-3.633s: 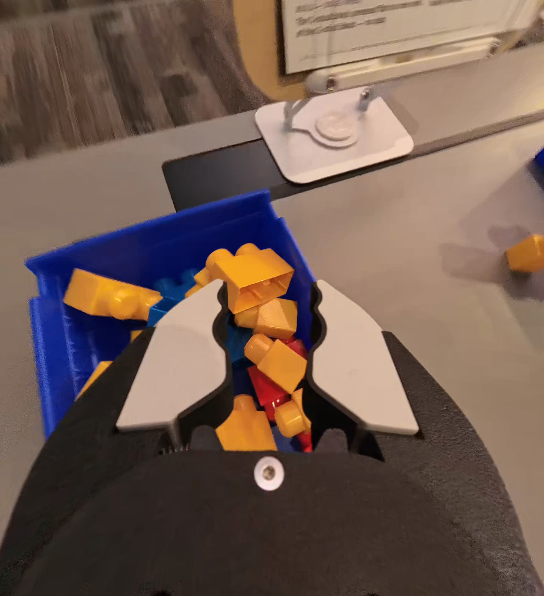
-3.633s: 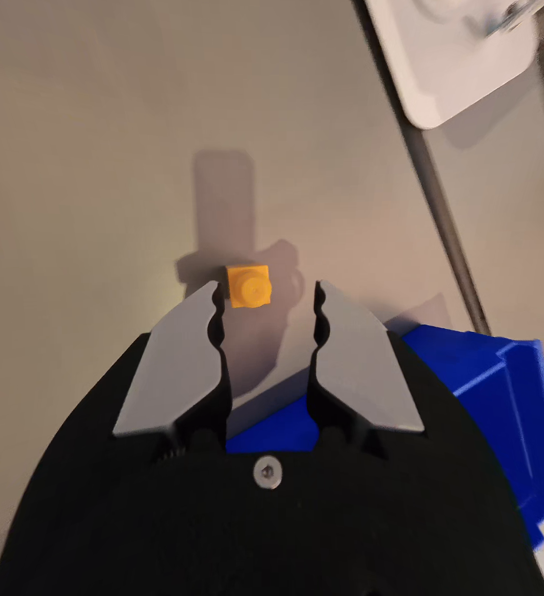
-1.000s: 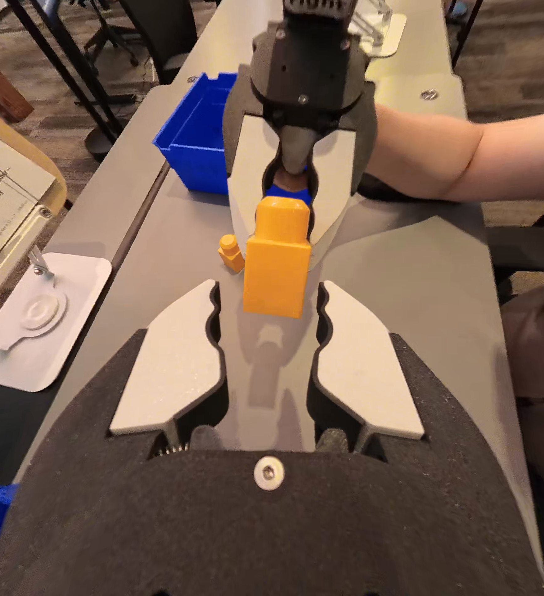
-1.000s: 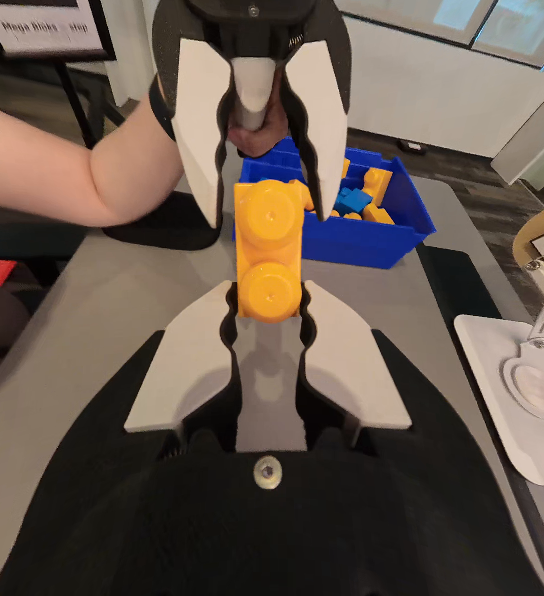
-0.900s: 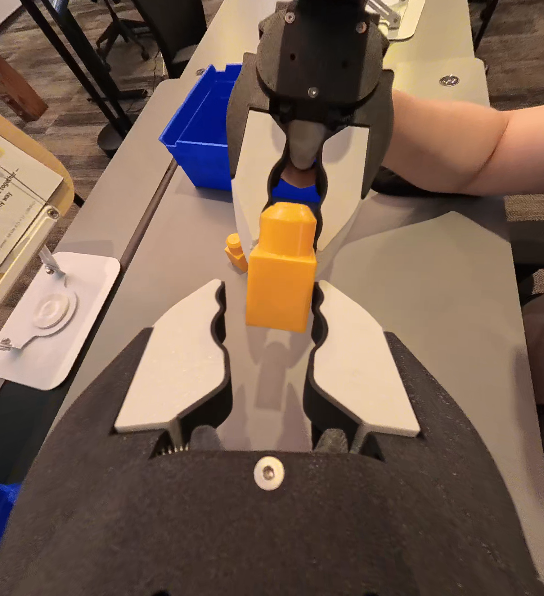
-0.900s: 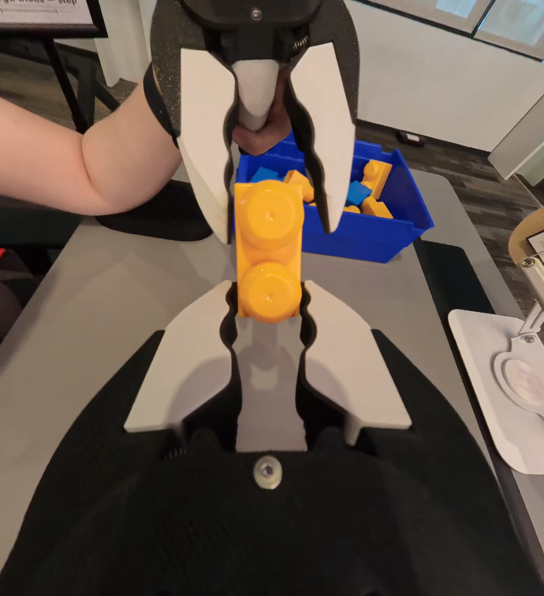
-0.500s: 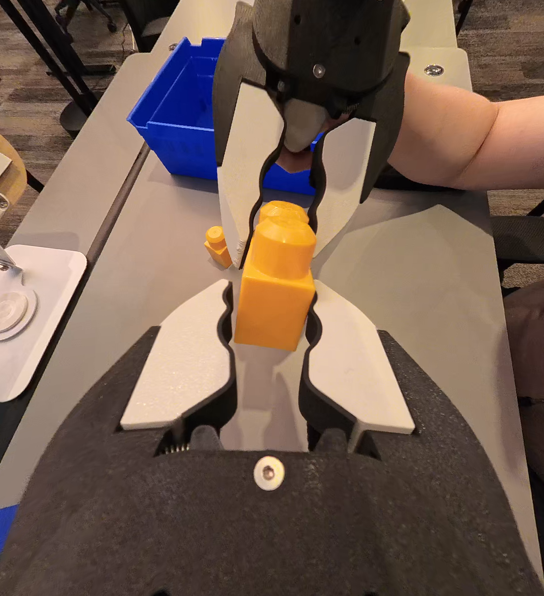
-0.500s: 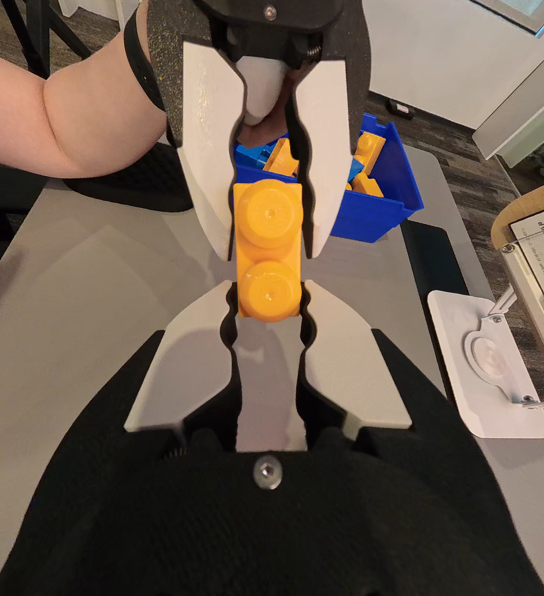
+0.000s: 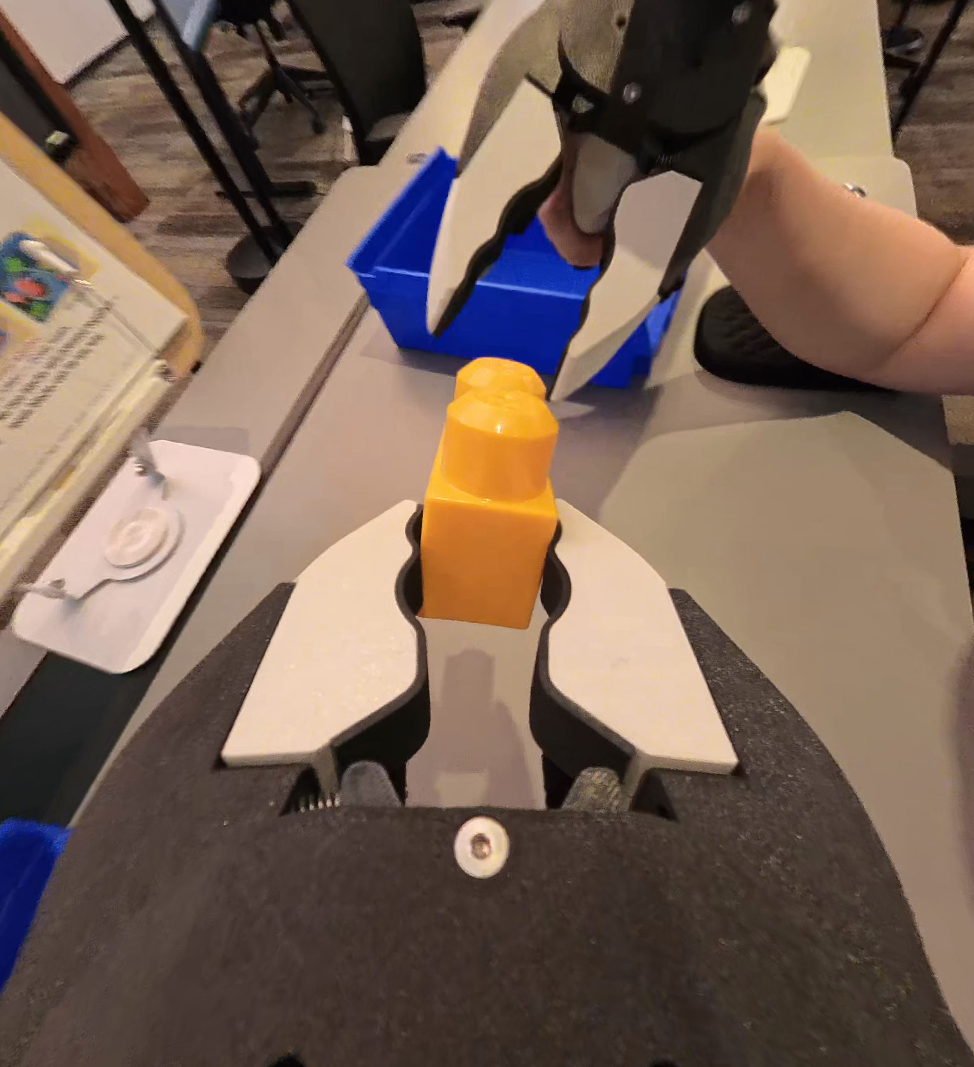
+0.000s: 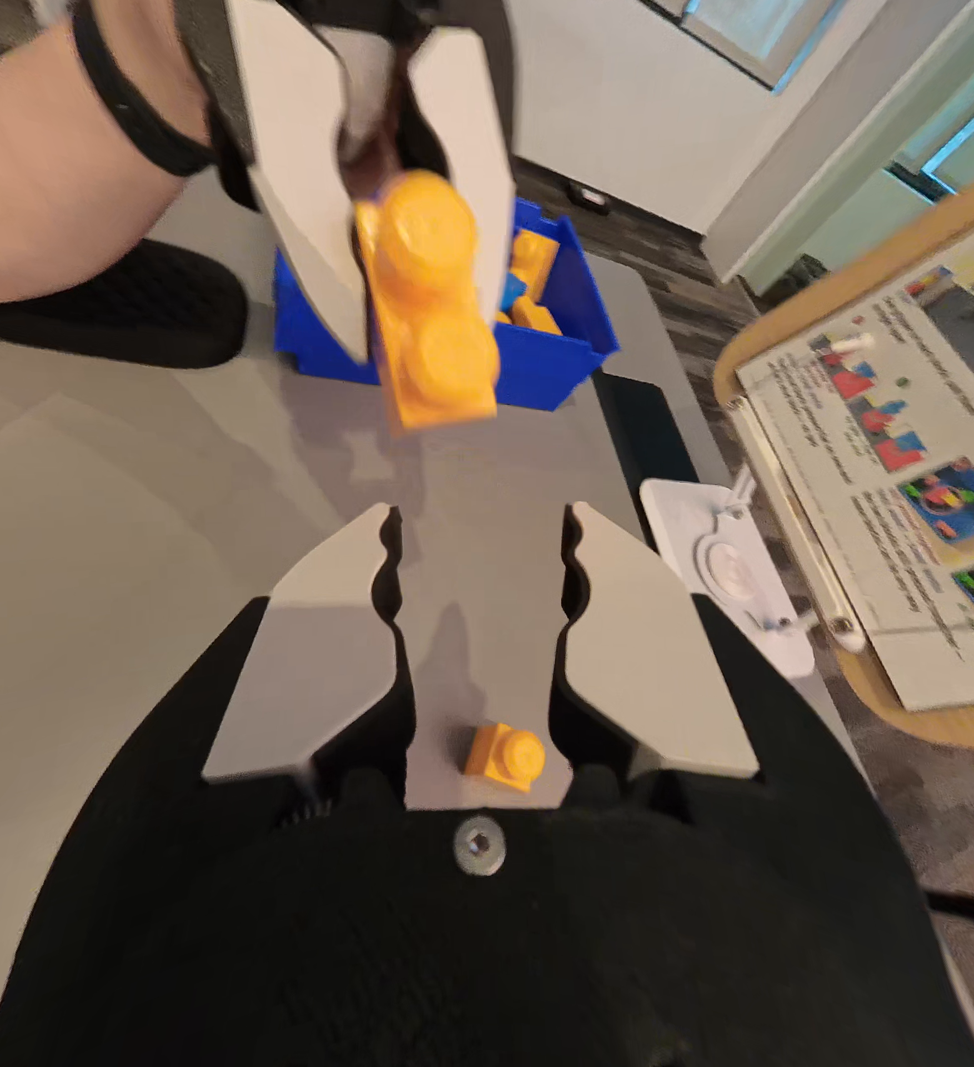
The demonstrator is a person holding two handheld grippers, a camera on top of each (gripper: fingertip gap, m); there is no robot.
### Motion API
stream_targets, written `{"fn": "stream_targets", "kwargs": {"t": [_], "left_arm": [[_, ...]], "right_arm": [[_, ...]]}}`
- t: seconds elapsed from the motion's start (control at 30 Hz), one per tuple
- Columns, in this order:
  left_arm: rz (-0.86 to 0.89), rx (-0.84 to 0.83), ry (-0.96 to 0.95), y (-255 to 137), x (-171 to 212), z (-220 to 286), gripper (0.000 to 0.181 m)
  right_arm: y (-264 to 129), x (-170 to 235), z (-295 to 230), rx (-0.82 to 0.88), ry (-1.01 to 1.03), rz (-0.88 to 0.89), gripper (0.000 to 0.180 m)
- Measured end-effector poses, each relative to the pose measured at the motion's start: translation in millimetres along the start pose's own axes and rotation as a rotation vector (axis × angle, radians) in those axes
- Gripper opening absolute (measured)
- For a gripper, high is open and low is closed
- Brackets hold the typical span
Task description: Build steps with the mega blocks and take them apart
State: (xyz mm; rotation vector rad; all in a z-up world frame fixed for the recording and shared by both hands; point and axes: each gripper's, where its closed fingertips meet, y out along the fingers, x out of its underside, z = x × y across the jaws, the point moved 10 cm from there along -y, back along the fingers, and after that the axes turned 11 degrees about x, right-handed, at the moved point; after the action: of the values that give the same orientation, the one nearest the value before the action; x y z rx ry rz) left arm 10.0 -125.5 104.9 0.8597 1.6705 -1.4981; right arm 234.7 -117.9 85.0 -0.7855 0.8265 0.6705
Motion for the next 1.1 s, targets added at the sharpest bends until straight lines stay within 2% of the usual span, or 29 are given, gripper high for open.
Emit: {"fn": "stream_targets", "kwargs": {"t": [0.07, 0.17, 0.23, 0.47, 0.77, 1.1], "left_arm": [[0.047, -0.033, -0.015, -19, 0, -3, 0.038], [0.143, -0.091, -0.038, -49, 0, -5, 0.038], [0.197, -0.112, -0.045, -66, 1, -5, 0.038], [0.349, -0.091, -0.045, -91, 3, -4, 0.038], [0.437, 0.022, -0.071, -95, 8, -11, 0.038], [0.390, 0.050, -0.073, -87, 9, -11, 0.038]], "right_arm": [[1, 17, 15, 0.035, 0.088, -0.099, 0.054], [18, 59, 28, 0.014, 0.215, -0.405, 0.055], [32, 84, 29, 0.004, 0.248, -0.549, 0.055], [65, 121, 18, 0.006, 0.283, -0.793, 0.055], [77, 143, 13, 0.027, 0.279, -0.931, 0.045], [80, 144, 12, 0.043, 0.242, -0.940, 0.039]]}}
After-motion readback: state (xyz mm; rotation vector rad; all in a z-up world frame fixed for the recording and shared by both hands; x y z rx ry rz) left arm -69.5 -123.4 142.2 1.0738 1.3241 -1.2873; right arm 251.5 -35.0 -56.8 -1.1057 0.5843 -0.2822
